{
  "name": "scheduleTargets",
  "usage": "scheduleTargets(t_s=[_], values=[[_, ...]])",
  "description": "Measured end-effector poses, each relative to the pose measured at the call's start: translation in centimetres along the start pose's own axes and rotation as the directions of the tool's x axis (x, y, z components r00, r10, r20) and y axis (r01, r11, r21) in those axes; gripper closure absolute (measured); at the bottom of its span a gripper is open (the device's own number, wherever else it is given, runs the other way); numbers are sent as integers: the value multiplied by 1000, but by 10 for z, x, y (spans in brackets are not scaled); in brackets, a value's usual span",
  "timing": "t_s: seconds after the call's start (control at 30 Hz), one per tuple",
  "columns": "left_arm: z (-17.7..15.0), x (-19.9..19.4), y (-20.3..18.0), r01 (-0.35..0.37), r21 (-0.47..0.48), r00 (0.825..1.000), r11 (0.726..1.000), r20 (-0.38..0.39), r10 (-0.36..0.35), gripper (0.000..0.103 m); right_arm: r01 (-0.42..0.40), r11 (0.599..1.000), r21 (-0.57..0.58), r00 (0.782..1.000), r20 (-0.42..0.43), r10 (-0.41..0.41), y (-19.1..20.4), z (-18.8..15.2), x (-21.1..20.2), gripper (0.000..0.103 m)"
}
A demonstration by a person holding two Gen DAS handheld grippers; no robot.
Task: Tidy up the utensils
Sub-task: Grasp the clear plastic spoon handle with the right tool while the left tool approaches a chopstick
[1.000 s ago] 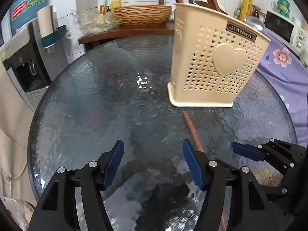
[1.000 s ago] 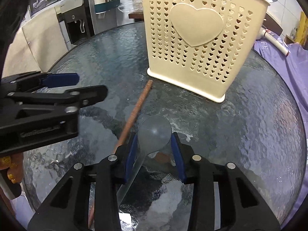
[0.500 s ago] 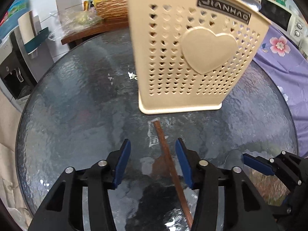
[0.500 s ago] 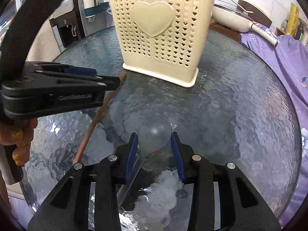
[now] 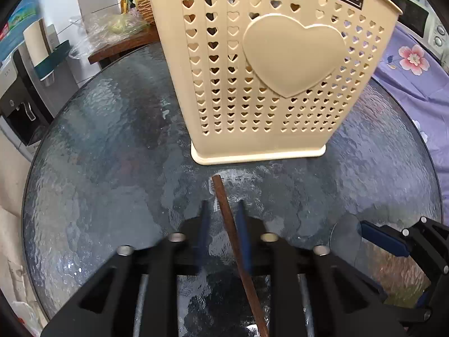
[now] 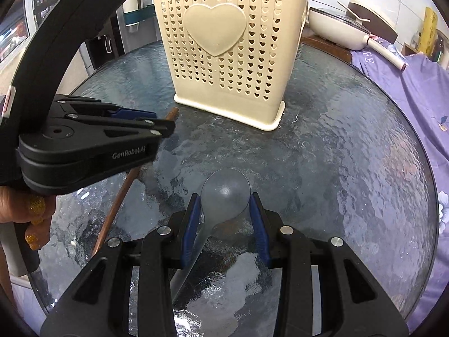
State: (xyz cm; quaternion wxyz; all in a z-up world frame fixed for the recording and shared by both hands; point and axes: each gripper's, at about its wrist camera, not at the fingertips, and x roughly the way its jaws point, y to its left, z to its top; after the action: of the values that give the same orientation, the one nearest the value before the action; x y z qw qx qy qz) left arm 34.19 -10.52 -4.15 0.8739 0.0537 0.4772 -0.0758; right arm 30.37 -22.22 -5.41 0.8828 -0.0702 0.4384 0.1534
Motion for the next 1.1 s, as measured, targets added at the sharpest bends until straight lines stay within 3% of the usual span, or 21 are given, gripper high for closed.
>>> scheduleTargets(t_s=[0.23,0.37,0.63,1.1], values=[[0,0,2,-2,-34,1000,999,11,2,96,3,1000,5,1000,6,-3,-3,3,2,66],[1,-1,11,66,-75,998,995,-7,-67,96,2,1000,18,1000,6,-2,-4,3,3,66],[-5,-22,17,103,-83,994,991,35,-100,96,-38,997,63,999,17,37,-10,3,1,66],[-9,-78,34,195,-88,971,977,157,-180,96,-79,996,45,985,156,71,-8,15,-38,66]])
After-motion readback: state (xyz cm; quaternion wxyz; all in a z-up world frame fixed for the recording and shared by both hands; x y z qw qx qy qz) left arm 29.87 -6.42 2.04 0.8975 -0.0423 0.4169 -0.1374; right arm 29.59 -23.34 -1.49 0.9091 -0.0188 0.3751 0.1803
